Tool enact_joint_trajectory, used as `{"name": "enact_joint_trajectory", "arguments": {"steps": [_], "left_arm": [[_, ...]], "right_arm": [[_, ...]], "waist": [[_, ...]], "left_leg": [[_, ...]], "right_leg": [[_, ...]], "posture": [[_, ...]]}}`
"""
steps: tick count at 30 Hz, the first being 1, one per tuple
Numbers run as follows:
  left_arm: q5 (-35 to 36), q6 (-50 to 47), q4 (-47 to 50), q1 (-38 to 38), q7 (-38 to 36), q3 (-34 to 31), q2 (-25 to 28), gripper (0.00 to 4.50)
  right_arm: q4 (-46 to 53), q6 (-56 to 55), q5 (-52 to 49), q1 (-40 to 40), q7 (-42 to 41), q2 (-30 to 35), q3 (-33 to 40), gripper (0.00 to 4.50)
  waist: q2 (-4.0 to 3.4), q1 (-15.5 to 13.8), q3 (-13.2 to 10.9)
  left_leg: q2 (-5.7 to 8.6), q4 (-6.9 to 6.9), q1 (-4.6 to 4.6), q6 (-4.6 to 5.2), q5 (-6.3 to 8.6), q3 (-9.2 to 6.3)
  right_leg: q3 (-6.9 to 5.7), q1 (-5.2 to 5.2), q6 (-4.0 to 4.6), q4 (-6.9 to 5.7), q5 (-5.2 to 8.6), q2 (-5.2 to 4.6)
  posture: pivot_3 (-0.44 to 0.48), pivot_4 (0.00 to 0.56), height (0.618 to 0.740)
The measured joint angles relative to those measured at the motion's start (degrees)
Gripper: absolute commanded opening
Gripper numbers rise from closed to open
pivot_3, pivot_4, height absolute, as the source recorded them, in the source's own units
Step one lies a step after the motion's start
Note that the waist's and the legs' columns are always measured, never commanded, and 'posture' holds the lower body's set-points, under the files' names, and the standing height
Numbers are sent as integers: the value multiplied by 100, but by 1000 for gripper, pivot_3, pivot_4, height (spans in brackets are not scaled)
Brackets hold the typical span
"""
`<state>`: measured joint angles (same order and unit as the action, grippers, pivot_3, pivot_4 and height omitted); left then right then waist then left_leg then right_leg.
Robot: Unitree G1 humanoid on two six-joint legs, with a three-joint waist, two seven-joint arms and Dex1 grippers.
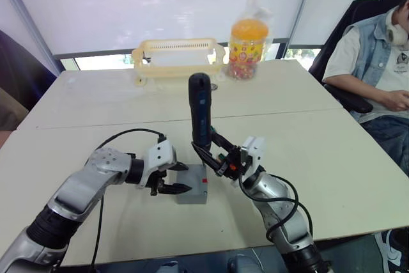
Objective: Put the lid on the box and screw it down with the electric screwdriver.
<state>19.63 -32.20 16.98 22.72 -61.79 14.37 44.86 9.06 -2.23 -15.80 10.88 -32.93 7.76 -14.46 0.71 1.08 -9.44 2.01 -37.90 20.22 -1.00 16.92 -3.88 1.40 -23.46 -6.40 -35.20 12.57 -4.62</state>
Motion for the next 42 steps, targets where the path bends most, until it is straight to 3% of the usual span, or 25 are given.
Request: {"name": "enact_joint_trajectory", "arguments": {"steps": [32,42], "left_arm": [[-14,-1,30,-9,62,13,-59,2872],[-41,21,12,25,73,41,-178,2872]], "right_arm": [[-45,-62,144,11,96,10,37,1753],[601,845,11,141,249,235,173,1753]], "waist": [[-1,-12,-1],[-9,-42,-17]], "left_leg": [[0,5,8,-2,2,-11],[8,5,26,-2,2,-22]], "right_leg": [[-6,-1,2,13,9,-9],[-14,-8,1,21,10,-18]], "posture": [[0,150,740],[0,150,740]]}}
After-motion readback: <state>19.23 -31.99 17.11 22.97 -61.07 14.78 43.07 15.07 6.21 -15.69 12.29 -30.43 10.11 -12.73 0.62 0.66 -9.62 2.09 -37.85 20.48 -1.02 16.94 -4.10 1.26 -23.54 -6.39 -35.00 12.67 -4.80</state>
